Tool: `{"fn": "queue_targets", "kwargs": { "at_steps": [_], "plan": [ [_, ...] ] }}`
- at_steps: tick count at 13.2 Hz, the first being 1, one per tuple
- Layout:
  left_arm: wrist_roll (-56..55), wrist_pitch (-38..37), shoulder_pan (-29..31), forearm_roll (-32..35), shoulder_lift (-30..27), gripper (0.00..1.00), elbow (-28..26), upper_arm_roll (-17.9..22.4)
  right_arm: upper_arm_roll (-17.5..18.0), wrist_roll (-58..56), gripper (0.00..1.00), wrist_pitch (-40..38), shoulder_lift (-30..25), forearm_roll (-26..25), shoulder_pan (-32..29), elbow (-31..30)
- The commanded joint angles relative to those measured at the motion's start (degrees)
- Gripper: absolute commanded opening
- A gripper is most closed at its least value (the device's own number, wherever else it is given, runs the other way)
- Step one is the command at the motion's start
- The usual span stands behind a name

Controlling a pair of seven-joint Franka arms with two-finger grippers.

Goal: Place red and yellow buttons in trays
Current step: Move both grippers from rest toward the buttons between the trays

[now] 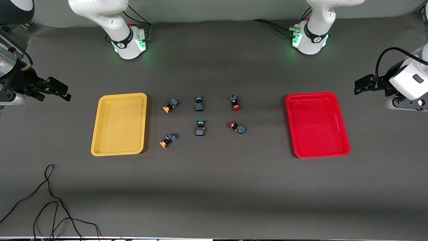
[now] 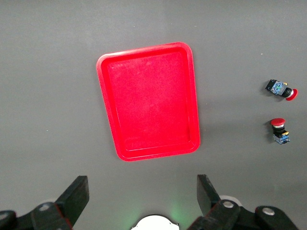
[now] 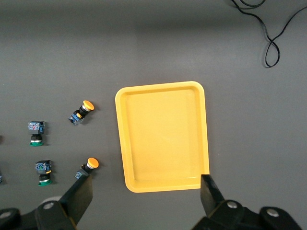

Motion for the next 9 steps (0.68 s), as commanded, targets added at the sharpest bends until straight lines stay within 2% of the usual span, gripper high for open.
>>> {"fn": "queue_targets", "kwargs": {
  "at_steps": [1,5,9],
  "plan": [
    [-0.64,0.75,-0.89,1.78,-1.65,1.0,-1.73,-0.08,0.38,-0.8,1.0,-2.69,0.71,-0.38,-0.02,1.78],
    [-0.72,0.58,-0.89,1.79,-1.65,1.0,-1.64,-0.08,2.22,-0.36,1.0,-2.62,1.5,-0.73,0.68,1.86],
    [-4.14,1.28,-0.98,1.35,-1.65,1.0,-2.69,-2.53,8.88,13.59,1.0,-2.09,3.34,-0.29,0.42,1.69]
  ]
}}
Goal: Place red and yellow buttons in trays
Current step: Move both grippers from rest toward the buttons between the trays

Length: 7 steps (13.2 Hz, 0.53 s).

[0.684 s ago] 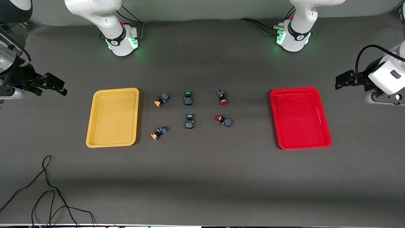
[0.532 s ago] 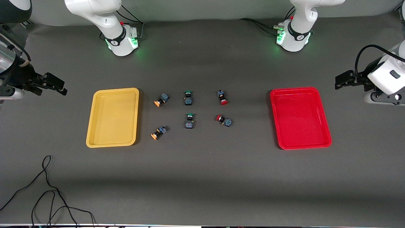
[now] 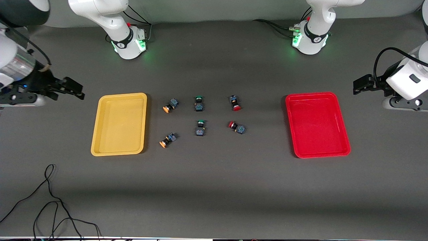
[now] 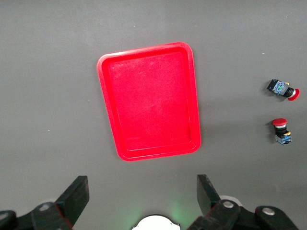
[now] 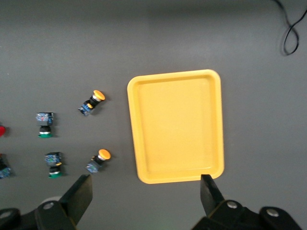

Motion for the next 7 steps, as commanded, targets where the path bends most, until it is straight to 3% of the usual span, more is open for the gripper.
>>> {"fn": "queue_targets", "kwargs": {
  "at_steps": [1,5,7],
  "plan": [
    [-4.81,1.31,-0.92,0.43,-1.65,1.0,-2.8,-3.01,5.28,10.09,1.0,-0.17,2.65,-0.21,0.03,1.28],
    [-18.32,2.27,-1.09,-2.37,-1.04,1.0,-3.07,-13.02,14.34,32.32,1.0,8.59,3.53,-0.04,-0.05,-6.95],
    [-26.58,4.29,-2.58,-2.91,-0.42,1.0,-3.07,-17.77,18.2,37.36,1.0,14.21,3.53,-0.12,-0.49,-13.1]
  ]
}}
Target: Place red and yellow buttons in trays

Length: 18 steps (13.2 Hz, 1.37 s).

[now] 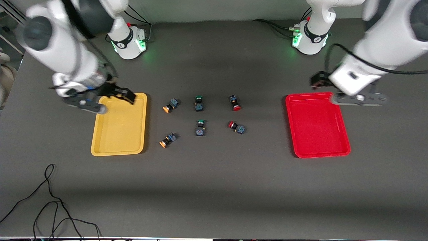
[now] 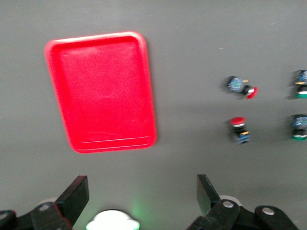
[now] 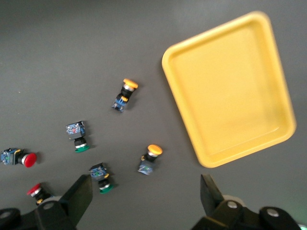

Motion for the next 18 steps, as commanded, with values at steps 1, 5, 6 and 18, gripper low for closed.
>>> {"fn": "queue_targets", "kwargs": {
  "at_steps": [1,5,6,18],
  "plan": [
    [-10.4,3.1,-3.07,-1.72,-0.29,1.0,-0.97,-4.32,3.71,7.96,1.0,9.47,-0.98,-0.19,-0.82,-10.17],
    [-23.94,7.06,-13.43,-3.75,0.85,1.0,-0.97,-4.33,8.36,20.7,1.0,27.77,3.66,-0.02,-0.82,-21.54],
    [-26.23,7.59,-15.46,-3.75,1.29,1.0,-1.14,-4.33,8.99,23.26,1.0,29.54,5.95,-0.19,-0.73,-21.98],
    [-32.84,38.51,-21.54,1.16,13.05,1.0,-22.85,-4.33,10.14,27.68,1.0,47.4,20.38,-0.89,-0.29,-30.77]
  ]
}}
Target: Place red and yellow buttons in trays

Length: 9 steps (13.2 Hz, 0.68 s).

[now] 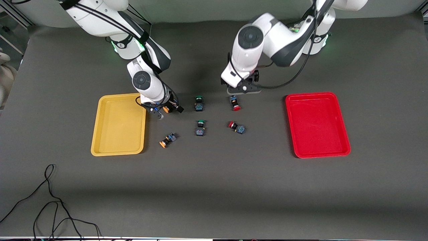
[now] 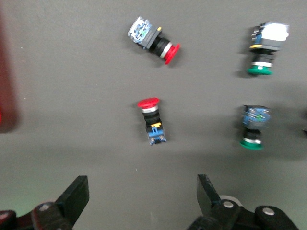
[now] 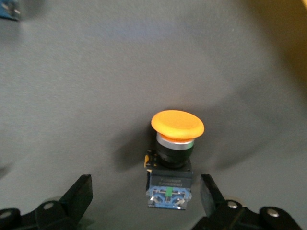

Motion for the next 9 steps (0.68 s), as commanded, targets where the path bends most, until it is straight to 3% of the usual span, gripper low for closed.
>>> {"fn": "queue_targets", "kwargs": {
  "at_steps": [1,3,4,6,7,9],
  "plan": [
    [-3.3,4.64,-0.78,3.19,5.93,1.0,0.1,0.73,0.49,2.04,1.0,0.88,0.41,-0.88,-0.13,-0.88],
    [-6.1,9.38,-0.78,3.9,10.33,1.0,0.01,1.08,0.49,2.04,0.98,0.7,0.41,-0.88,-0.13,-1.49],
    [-7.42,10.79,-0.69,5.3,12.18,1.0,0.01,1.17,0.49,2.04,0.85,0.7,0.41,-0.88,-0.13,-1.5],
    [-10.76,13.78,-0.87,7.76,15.87,1.0,0.01,1.7,0.49,1.95,0.39,0.44,0.41,-0.88,-0.13,-1.5],
    [-13.3,14.93,-0.95,9.34,17.45,1.0,0.1,1.88,0.49,1.95,0.24,0.09,0.41,-0.88,-0.21,-1.41],
    [-17.0,15.73,-1.13,10.67,18.78,1.0,0.1,1.79,0.31,1.78,0.1,0.09,0.24,-0.88,-0.21,-1.24]
  ]
}}
